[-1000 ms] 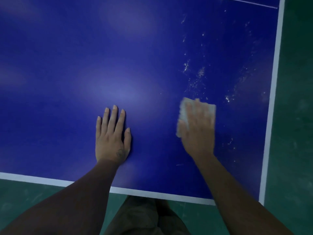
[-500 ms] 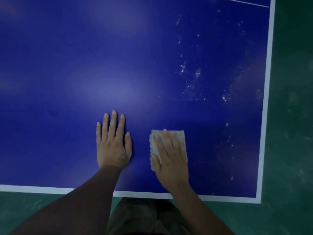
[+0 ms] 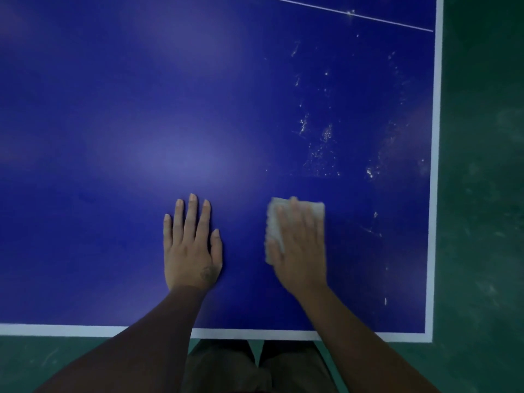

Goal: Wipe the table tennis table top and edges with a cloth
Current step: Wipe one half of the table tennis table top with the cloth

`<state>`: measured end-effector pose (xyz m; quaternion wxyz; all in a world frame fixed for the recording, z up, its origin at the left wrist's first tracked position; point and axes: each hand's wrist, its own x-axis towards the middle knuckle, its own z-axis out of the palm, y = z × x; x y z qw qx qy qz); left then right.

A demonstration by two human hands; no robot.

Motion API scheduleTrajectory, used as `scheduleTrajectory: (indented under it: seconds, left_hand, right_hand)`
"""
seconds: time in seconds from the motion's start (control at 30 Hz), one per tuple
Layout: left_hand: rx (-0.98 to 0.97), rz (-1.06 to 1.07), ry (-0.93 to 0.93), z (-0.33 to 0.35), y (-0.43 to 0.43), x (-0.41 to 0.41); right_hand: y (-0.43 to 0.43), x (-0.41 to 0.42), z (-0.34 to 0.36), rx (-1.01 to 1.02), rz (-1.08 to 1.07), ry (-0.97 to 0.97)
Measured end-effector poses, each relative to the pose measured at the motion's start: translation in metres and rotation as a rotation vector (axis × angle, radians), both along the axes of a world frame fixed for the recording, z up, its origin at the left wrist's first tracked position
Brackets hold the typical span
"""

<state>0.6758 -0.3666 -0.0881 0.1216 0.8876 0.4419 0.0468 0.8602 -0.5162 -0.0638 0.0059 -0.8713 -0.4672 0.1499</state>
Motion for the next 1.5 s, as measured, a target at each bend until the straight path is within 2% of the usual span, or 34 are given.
scheduleTrajectory:
  seconds: [0.1,0.2,0.37,0.47,0.67,0.77,0.83,0.97,1.1,1.2,1.33,1.5]
  left_hand:
    - [0.008,0.0,-0.004,0.0,-0.001,0.0]
    - [0.006,-0.001,-0.011,0.0,0.0,0.0]
    - [0.001,0.013,-0.032,0.003,0.0,0.002]
    - [-0.003,0.015,-0.025,0.003,0.0,0.002]
    - [0.022,0.022,-0.04,0.002,0.0,0.003]
    - [0.039,0.056,-0.057,0.008,0.005,0.018]
    - [0.048,0.083,-0.087,0.013,0.02,0.039]
    - [0.039,0.089,-0.131,0.018,0.068,0.104]
    - [-0.004,0.121,-0.036,0.012,0.103,0.162]
    - [0.003,0.128,0.064,0.004,0.106,0.17]
    - [0.002,0.148,0.057,0.006,0.105,0.169]
    - [0.017,0.165,0.042,0.005,0.106,0.172]
  right_hand:
    - [0.057,0.0,-0.002,0.057,0.108,-0.03]
    - [0.067,0.032,-0.007,0.086,0.1,-0.041]
    - [0.018,0.099,-0.008,0.071,-0.145,-0.123]
    - [0.008,0.102,-0.004,0.008,-0.214,-0.14]
    - [0.093,0.061,-0.006,0.109,0.062,-0.071]
    - [0.123,0.073,-0.012,0.148,0.177,-0.067]
    - [0.126,0.102,-0.017,0.152,0.176,-0.083]
    - [0.1,0.163,-0.017,0.121,-0.015,-0.118]
    - [0.072,0.176,-0.014,0.105,-0.109,-0.232]
    - [0.088,0.155,-0.013,0.081,-0.049,-0.228]
    - [0.148,0.134,-0.015,0.174,0.114,-0.137]
    - [0.18,0.181,-0.022,0.183,0.118,-0.132]
